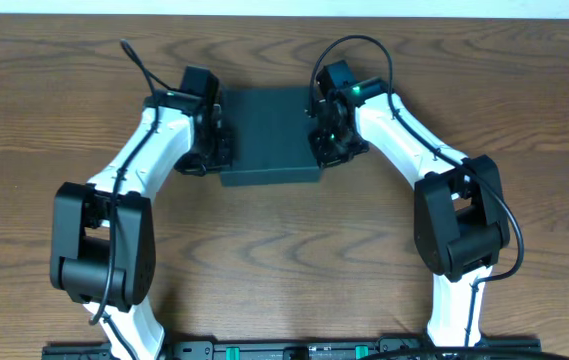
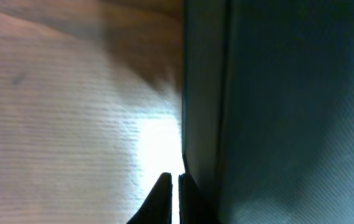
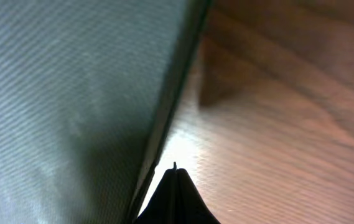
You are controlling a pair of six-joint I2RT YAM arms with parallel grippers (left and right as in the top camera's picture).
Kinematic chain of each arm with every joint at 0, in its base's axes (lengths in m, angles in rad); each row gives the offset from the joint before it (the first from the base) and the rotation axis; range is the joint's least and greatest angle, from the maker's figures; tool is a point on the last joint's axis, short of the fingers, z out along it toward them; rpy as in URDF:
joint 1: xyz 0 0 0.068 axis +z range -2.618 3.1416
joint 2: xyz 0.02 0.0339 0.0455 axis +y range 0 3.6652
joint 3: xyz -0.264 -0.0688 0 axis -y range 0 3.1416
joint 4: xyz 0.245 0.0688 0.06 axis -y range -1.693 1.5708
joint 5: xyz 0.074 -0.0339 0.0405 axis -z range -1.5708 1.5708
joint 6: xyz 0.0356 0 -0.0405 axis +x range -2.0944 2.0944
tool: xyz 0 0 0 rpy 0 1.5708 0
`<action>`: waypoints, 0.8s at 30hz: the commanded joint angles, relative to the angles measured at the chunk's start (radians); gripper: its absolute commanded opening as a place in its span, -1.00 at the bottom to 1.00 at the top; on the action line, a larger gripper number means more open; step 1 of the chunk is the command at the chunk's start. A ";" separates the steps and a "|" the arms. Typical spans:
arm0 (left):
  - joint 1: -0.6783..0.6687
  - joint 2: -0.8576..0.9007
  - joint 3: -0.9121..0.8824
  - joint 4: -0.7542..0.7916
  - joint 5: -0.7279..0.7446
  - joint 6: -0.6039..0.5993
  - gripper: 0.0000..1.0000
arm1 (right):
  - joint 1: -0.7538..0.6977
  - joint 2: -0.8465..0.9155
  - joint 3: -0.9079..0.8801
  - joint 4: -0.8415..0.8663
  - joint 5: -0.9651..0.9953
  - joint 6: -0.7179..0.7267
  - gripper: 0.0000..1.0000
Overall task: Pack container
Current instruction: 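Press down on the closed lid with both grippers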
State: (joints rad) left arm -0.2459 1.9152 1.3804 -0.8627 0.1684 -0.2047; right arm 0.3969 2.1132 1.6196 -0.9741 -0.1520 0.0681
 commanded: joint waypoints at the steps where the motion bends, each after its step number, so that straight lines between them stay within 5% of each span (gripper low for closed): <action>1: -0.052 0.005 -0.004 -0.023 0.068 0.004 -0.89 | 0.009 -0.038 0.003 0.017 -0.035 0.003 -0.97; 24: 0.027 -0.264 0.051 0.061 -0.042 -0.052 -0.88 | 0.037 -0.197 0.003 0.090 -0.036 -0.092 -0.98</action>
State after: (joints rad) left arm -0.1986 1.6955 1.4094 -0.8024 0.1417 -0.2440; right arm 0.4290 1.9282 1.6192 -0.8814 -0.1764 -0.0093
